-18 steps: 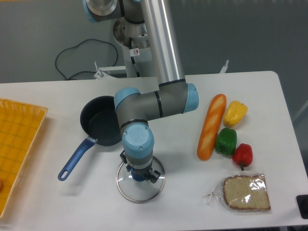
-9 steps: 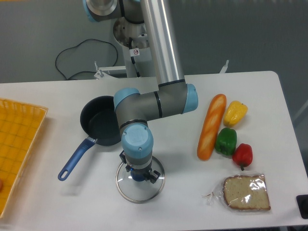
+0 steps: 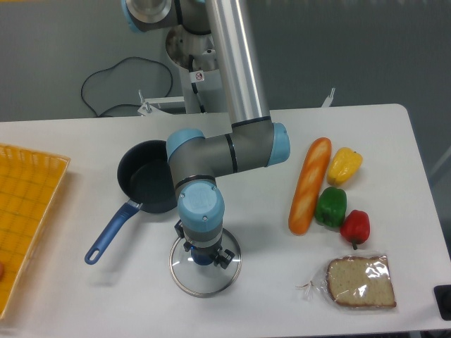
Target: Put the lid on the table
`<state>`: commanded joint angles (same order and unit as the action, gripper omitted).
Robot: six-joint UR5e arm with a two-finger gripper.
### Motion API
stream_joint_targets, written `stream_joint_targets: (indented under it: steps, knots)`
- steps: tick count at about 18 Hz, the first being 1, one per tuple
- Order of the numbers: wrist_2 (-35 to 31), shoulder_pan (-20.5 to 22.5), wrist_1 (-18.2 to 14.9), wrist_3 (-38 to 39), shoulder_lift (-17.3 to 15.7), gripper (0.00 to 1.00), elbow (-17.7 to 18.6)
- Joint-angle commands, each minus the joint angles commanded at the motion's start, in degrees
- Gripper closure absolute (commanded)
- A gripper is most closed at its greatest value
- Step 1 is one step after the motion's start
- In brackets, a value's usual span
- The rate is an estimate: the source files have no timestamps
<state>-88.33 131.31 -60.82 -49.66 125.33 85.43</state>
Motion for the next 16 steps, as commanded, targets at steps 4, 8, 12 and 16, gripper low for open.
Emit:
stream_joint_targets:
  steps: [4,8,12,16]
  knots:
    - [0.0,0.1,0.1,-0.1,-0.5,0.02,-0.2]
    - [-0.3,0.2,0.1,-0.7,-2.5,0.0,-0.3]
    - [-0.6,0.3,0.1,-0.9,-4.7,0.0,-0.4]
    - [-0.7,0.5,-0.2,-1.2,-7.1,0.0,-0.5]
